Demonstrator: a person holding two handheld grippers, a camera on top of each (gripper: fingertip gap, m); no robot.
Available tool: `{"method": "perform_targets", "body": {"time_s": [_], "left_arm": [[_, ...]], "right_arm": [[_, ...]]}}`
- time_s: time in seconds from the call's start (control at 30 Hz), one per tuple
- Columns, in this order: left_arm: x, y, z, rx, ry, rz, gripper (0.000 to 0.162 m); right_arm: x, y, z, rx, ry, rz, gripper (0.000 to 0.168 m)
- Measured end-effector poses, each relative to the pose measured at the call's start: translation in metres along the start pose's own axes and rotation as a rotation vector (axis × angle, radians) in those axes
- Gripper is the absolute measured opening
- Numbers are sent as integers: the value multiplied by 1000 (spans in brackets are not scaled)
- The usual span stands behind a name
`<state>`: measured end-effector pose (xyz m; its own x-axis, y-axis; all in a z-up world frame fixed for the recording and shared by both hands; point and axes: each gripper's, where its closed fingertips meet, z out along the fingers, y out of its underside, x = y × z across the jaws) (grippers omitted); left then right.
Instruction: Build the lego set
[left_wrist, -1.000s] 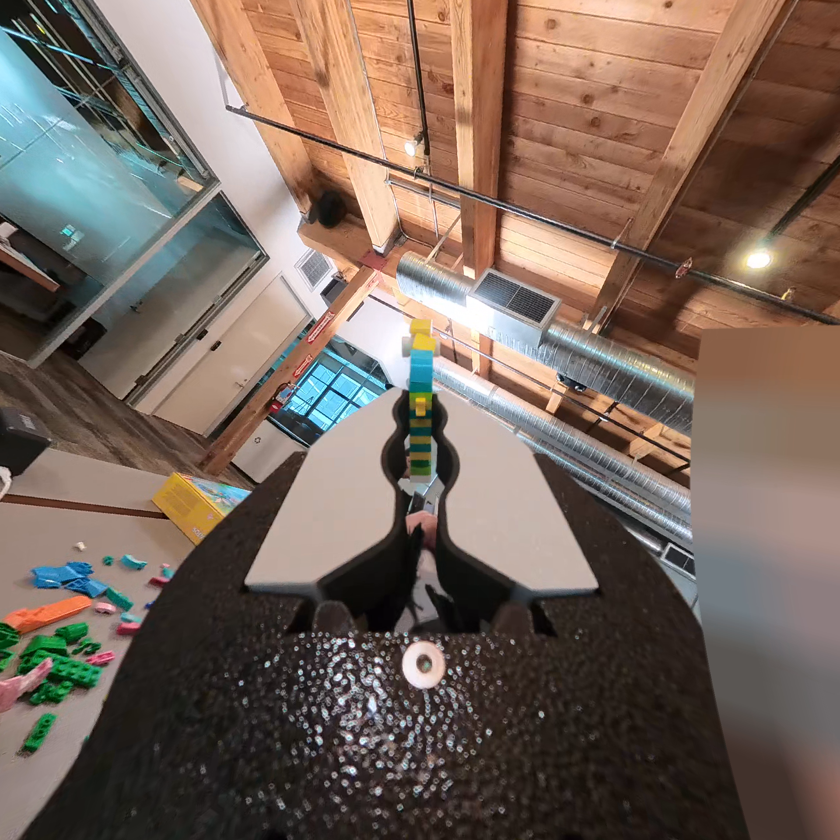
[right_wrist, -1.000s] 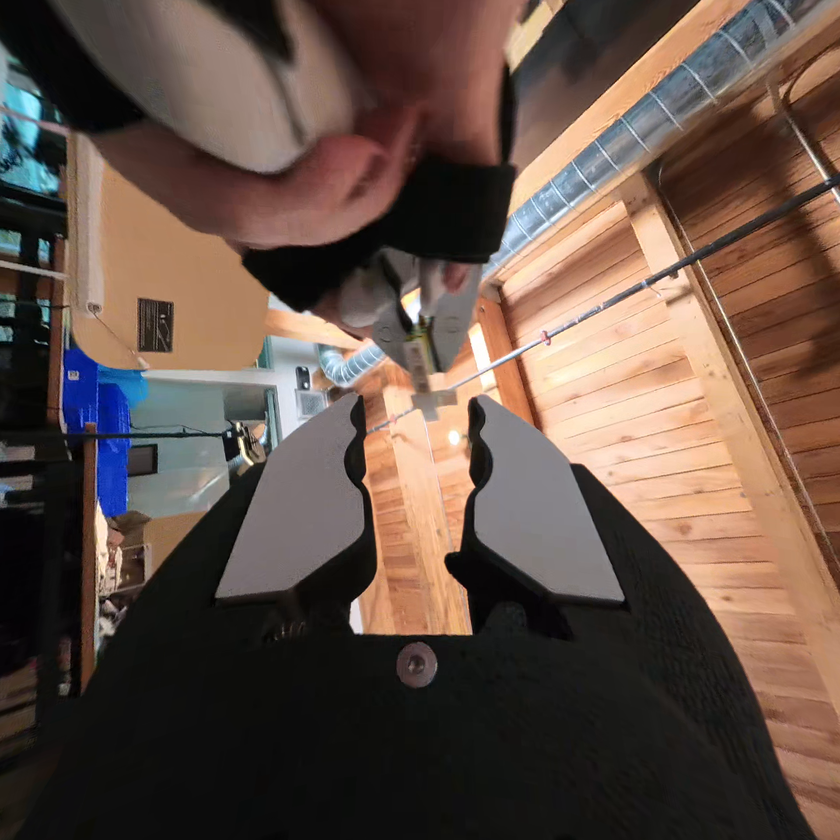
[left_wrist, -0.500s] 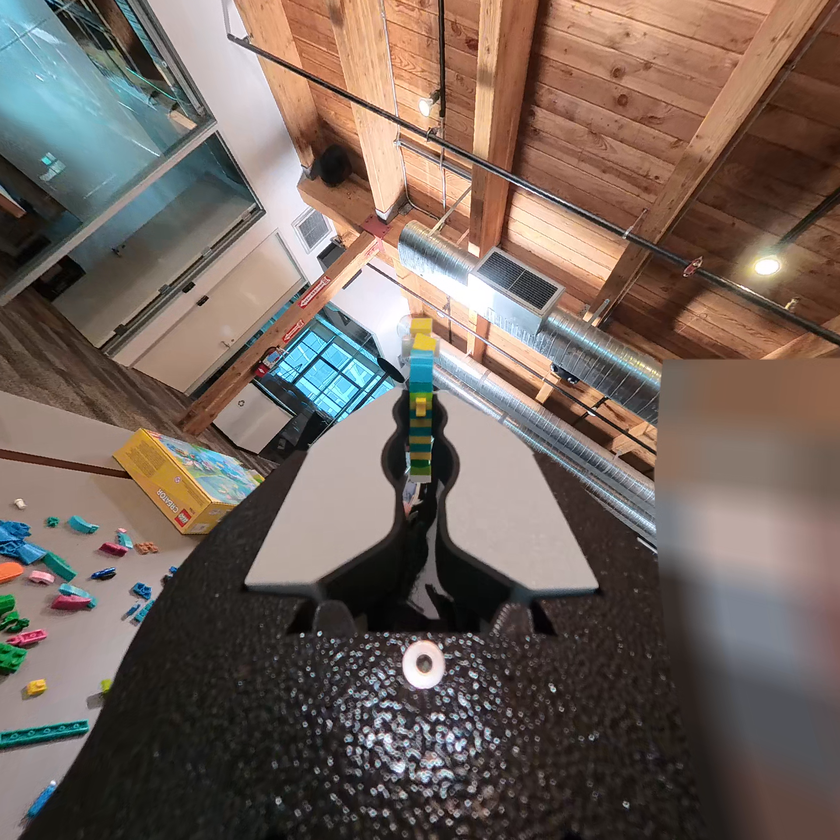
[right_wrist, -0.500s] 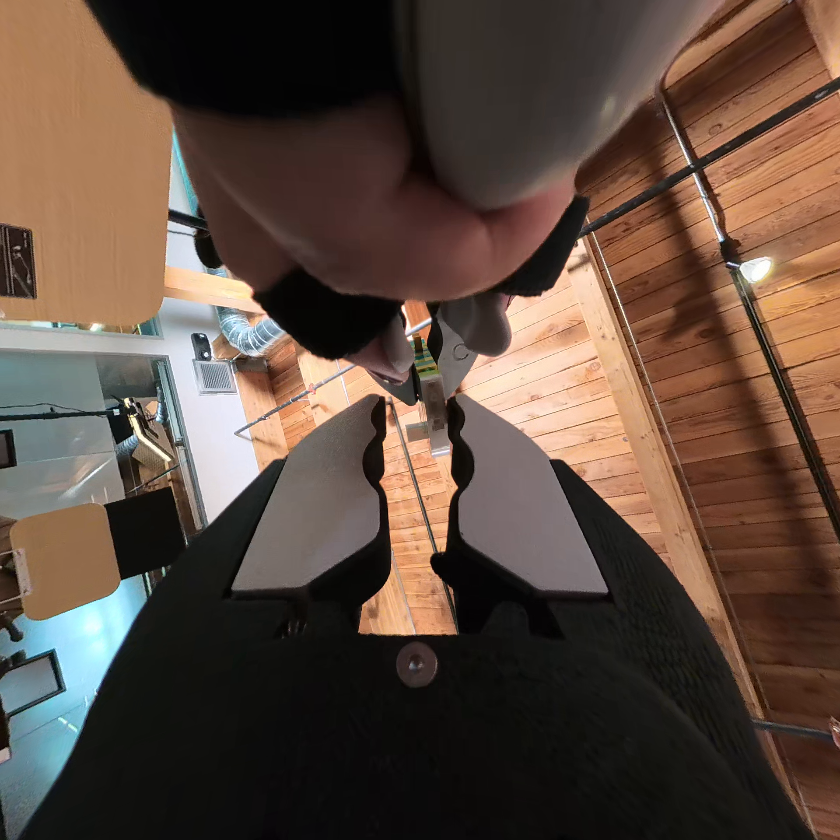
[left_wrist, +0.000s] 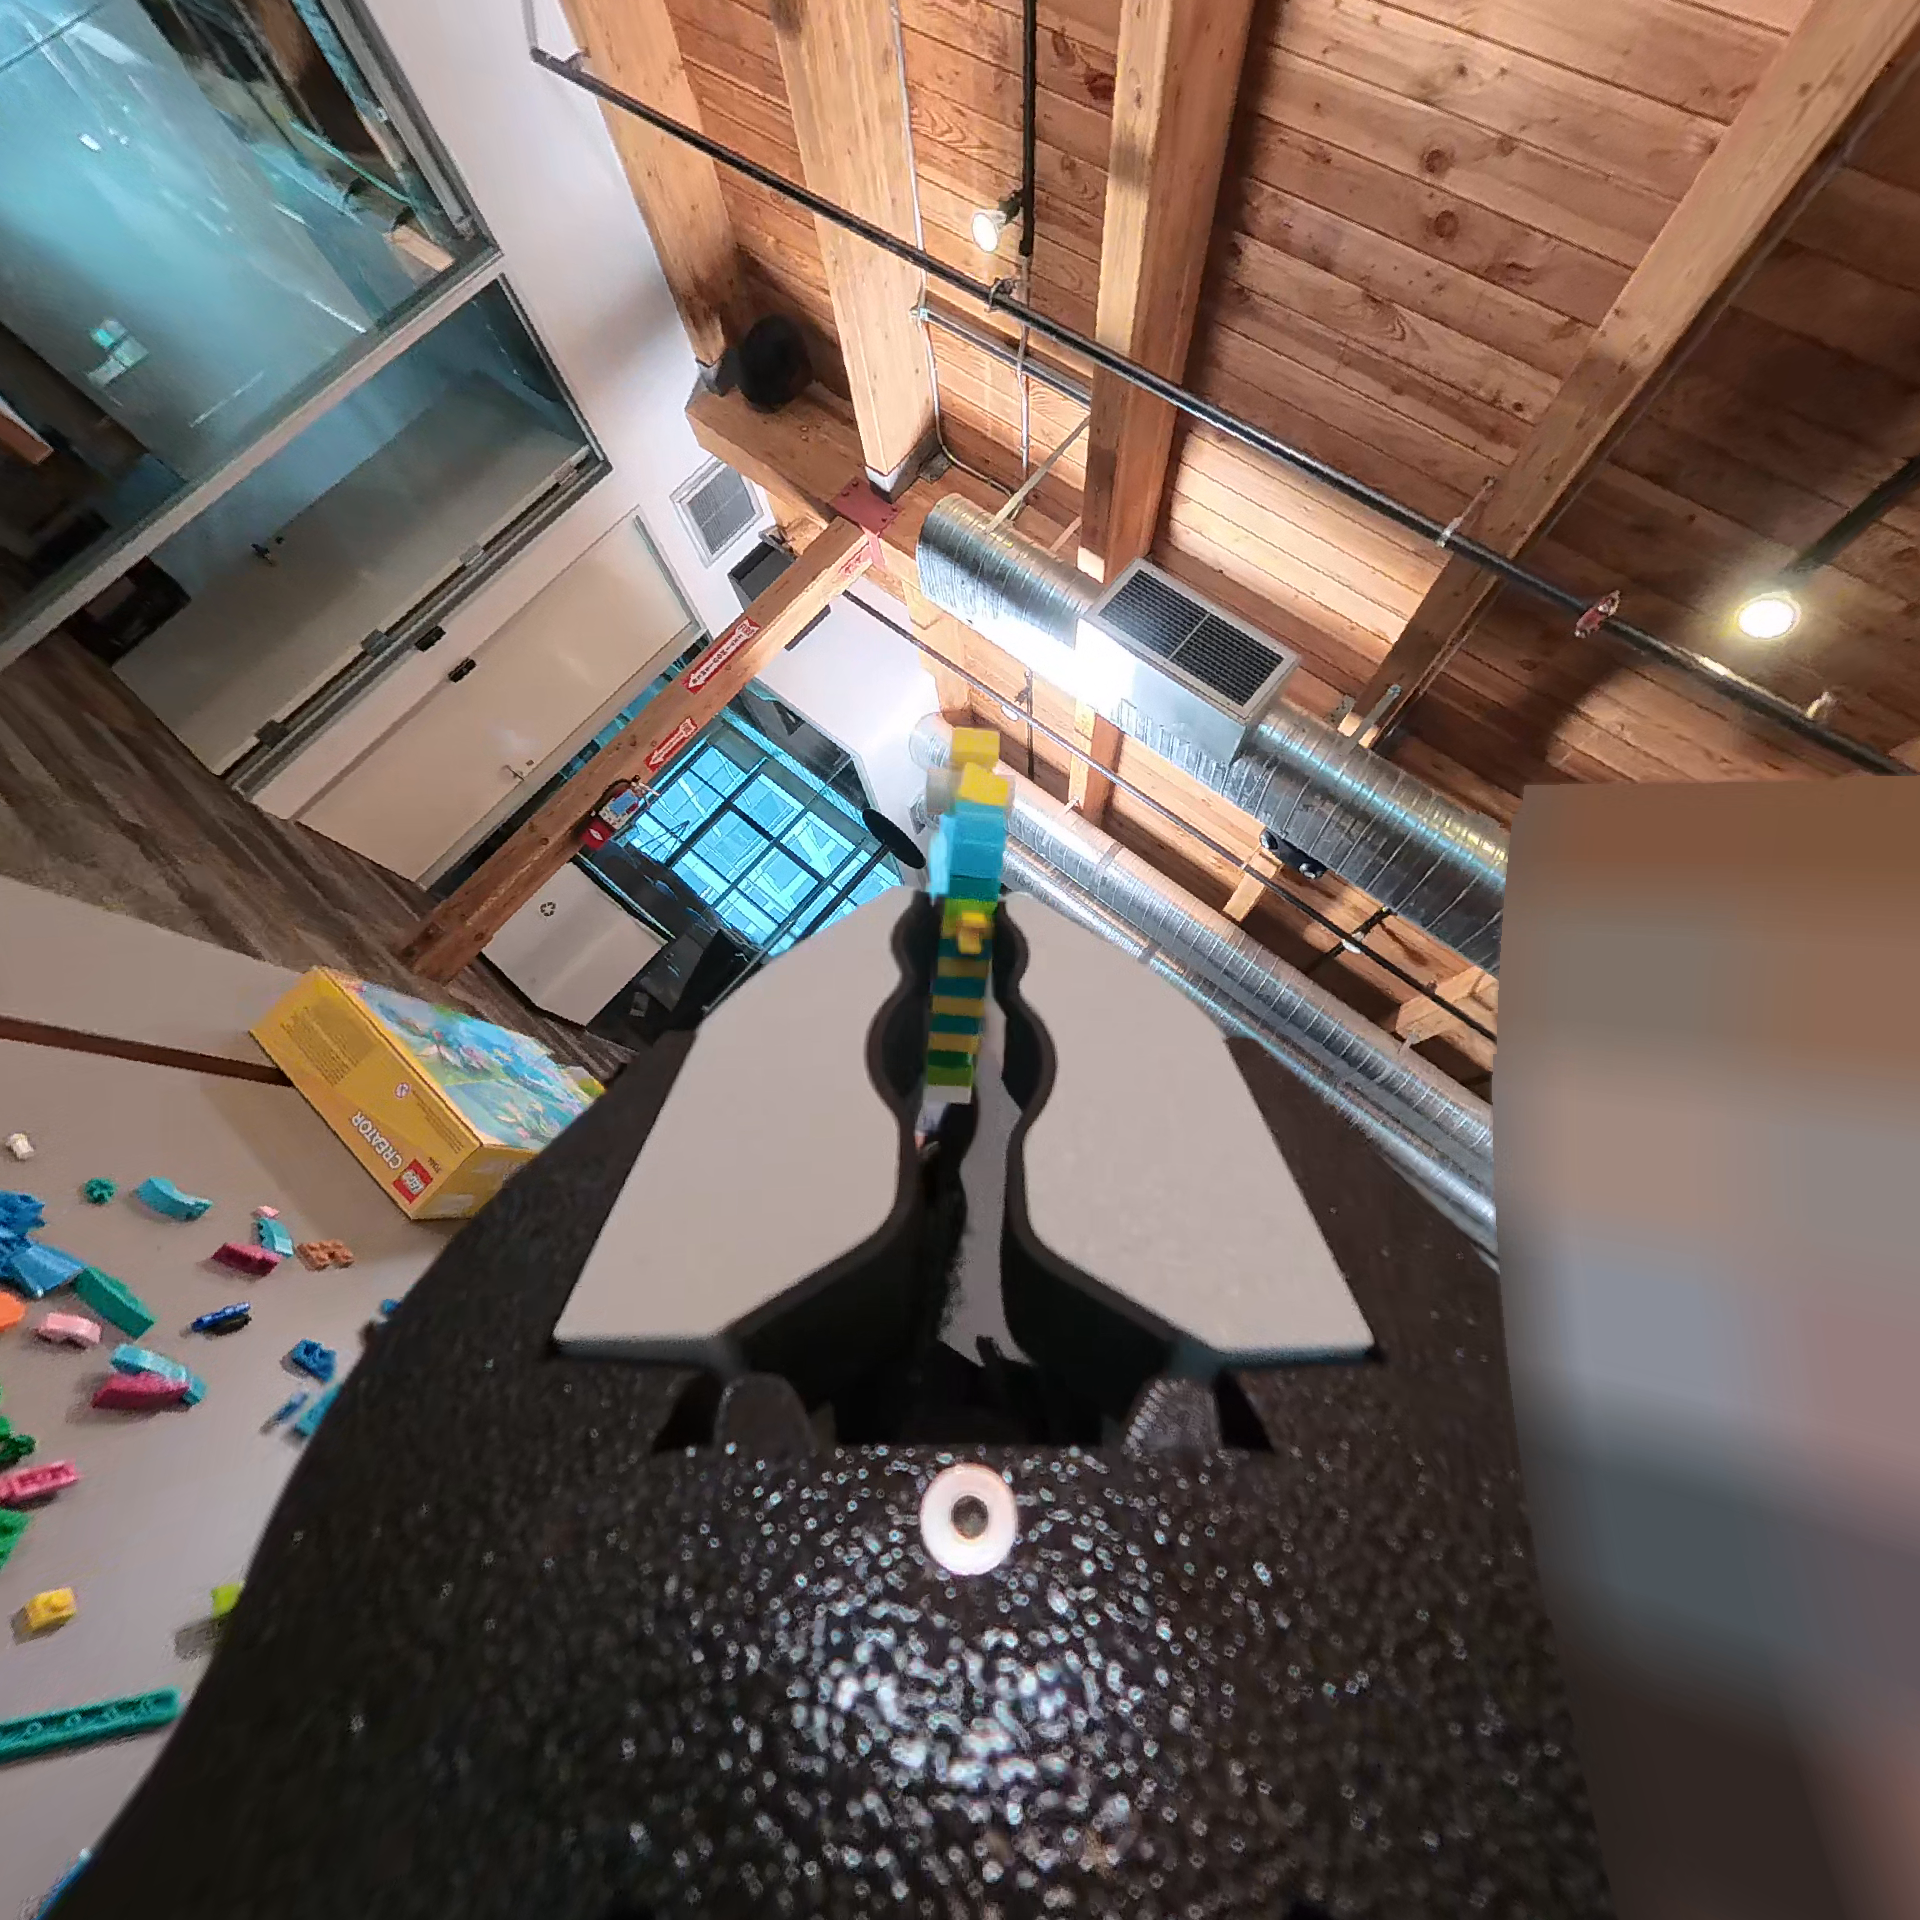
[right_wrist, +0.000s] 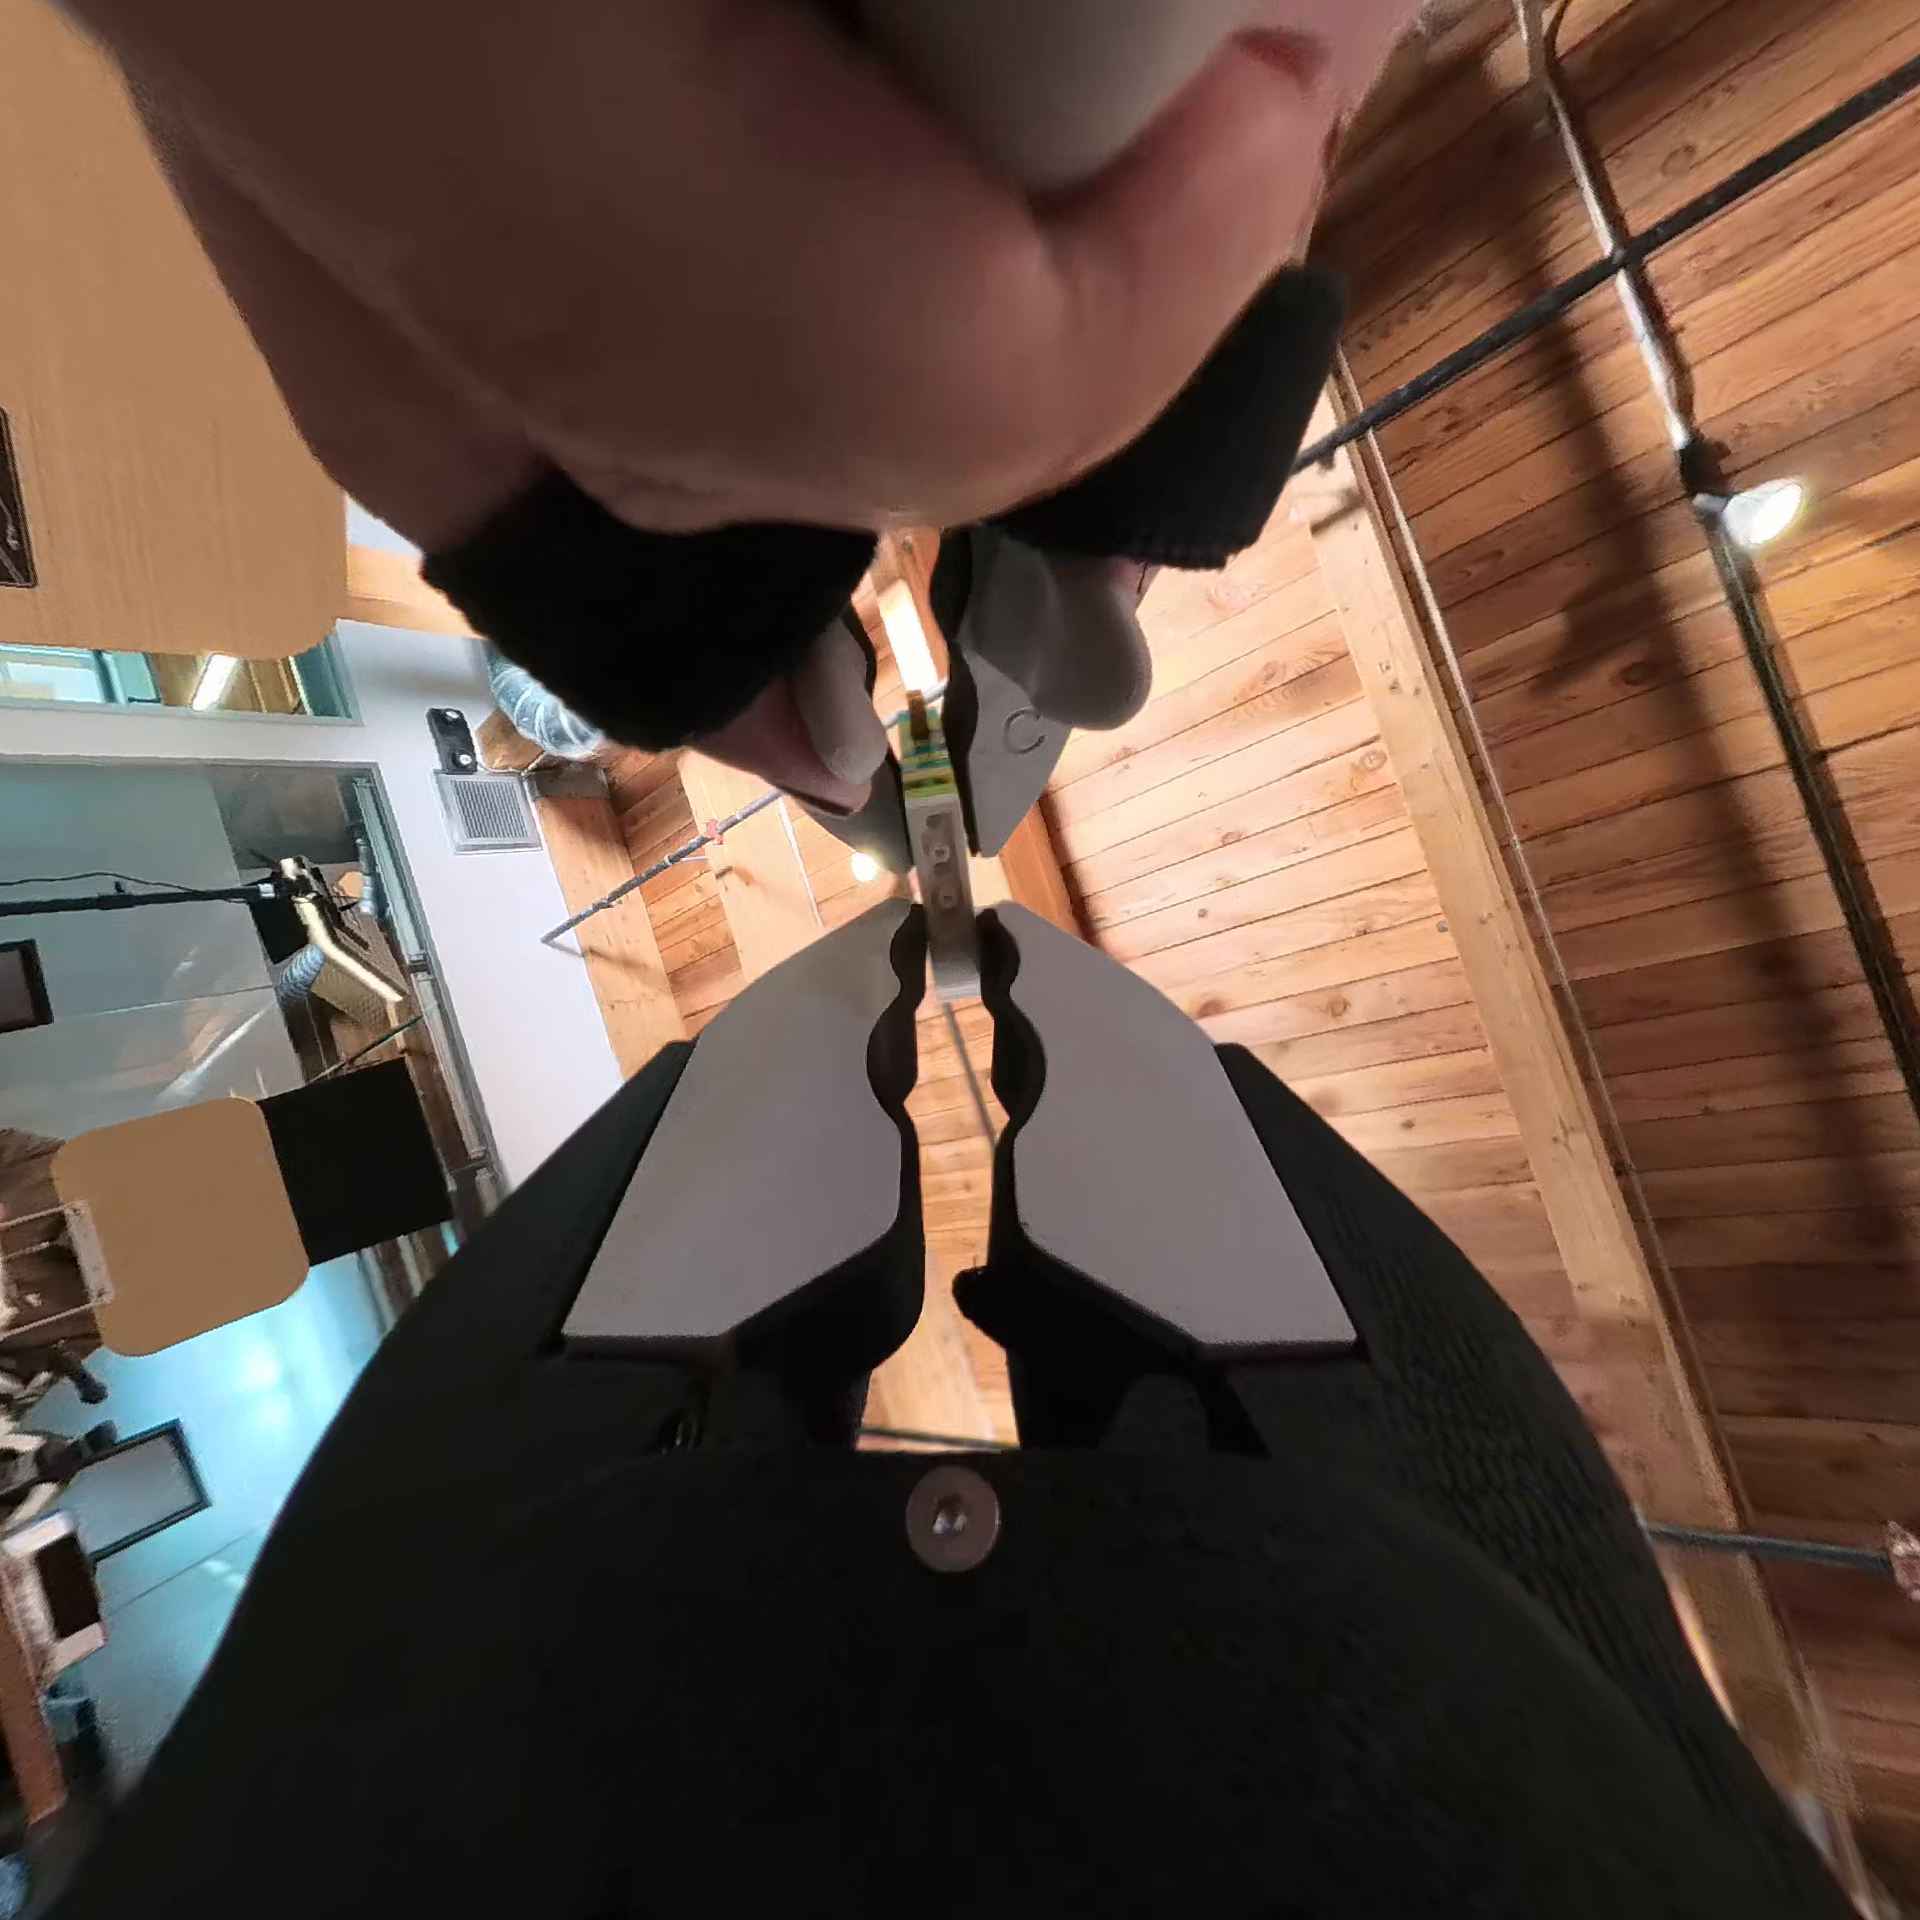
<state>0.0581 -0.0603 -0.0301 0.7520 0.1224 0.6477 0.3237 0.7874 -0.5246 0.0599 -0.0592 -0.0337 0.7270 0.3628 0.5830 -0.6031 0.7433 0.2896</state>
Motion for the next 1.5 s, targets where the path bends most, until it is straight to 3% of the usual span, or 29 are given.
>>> {"method": "perform_targets", "body": {"time_s": [0.1, 0.2, 0.33, 0.47, 0.53, 0.6, 0.73, 0.83, 1.17, 1.43, 1.5], "left_arm": [[12, 2, 5, -11, 26, 112, 20], [25, 3, 8, -17, 28, 265, 35], [36, -8, 8, 46, -3, 468, 42], [40, -18, 20, 70, 6, 603, 51], [48, -14, 33, 43, 79, 606, 58], [52, -7, 48, 1, 131, 609, 65], [59, 12, 65, -42, 245, 569, 68], [61, 10, 64, -7, 306, 542, 59], [51, 0, 56, -65, 359, 515, 41], [44, 0, 50, -159, 408, 472, 8], [41, -1, 50, -180, 399, 474, 8]], "right_arm": [[5, 13, 2, -57, 3, 122, 7], [12, 29, 4, -105, -18, 380, 7], [25, 48, 9, -115, -71, 1071, 7], [50, 59, 14, 51, -129, 1931, 7], [62, 64, 13, 177, -154, 2241, 7], [68, 66, 13, 257, -172, 2425, 7], [72, 59, 13, 344, -246, 2587, 7], [71, 51, 14, 397, -320, 2665, 7], [56, 39, 14, 398, -404, 2646, 6], [39, 34, 15, 328, -454, 2613, 7], [36, 34, 15, 304, -466, 2582, 6]]}}
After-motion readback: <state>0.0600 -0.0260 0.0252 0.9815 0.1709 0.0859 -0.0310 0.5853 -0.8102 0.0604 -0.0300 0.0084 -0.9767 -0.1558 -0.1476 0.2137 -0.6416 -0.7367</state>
